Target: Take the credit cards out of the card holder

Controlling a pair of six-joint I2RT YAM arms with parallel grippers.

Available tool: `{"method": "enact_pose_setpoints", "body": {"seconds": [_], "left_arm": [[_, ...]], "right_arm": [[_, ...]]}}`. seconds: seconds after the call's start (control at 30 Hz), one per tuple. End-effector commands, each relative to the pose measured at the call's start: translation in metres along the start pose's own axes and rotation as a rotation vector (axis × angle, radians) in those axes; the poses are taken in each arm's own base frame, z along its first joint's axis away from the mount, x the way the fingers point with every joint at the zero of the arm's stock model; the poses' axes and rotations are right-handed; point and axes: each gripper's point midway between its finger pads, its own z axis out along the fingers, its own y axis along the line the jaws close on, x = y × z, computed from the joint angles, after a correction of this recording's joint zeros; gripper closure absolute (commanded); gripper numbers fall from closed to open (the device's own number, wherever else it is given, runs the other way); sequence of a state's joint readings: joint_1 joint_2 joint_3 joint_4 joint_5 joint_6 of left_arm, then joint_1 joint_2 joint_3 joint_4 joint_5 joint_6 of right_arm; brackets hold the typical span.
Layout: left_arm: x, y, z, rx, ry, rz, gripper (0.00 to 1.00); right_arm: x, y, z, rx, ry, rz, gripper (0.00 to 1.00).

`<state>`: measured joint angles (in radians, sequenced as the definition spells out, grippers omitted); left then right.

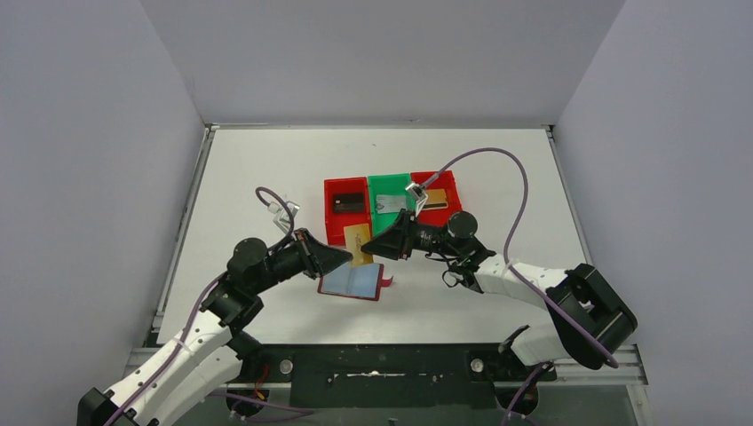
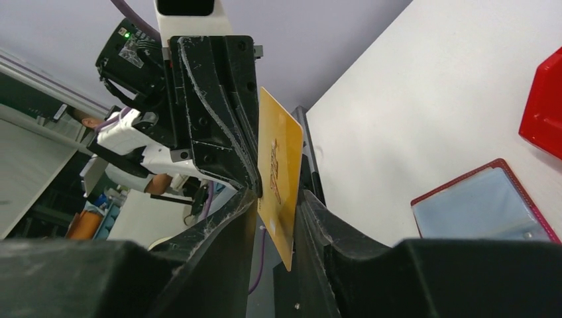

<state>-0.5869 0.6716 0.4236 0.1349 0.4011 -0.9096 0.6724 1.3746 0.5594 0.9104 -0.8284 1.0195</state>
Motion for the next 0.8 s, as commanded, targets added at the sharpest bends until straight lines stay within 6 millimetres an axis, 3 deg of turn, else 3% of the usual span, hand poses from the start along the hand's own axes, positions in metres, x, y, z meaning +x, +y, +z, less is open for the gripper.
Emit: {"method": "enact_pose_setpoints", "body": {"seconds": [0.0,0.23,0.43,0.67,0.77], "left_arm": [[-0.023,-0.03,-0.003,0.101,-0.064,0.058,1.0],[-0.019,-0.03,0.001,0.136,-0.051,0.041,1.0],[-0.023,-0.037,0.001,0.164,-0.044,0.043,1.0],[-0.02,-0.031,0.001,0.165,-0.033,0.023,1.0],[-0.022,-0.032,0.001,0.18,-0.046,0.013,1.0]], "right_arm": [[-0.02,0.041,-0.002,-0.15,-0.027,-0.1,0.71],[-0.022,0.042,-0.007,-0.139,-0.031,-0.096,0.72],[-0.035,0.038,-0.014,-0.138,-0.085,-0.08,0.82],[-0.038,0.041,-0.017,-0.162,-0.095,-0.078,0.92],[-0.035,0.038,-0.017,-0.146,-0.08,-0.074,0.88]]}}
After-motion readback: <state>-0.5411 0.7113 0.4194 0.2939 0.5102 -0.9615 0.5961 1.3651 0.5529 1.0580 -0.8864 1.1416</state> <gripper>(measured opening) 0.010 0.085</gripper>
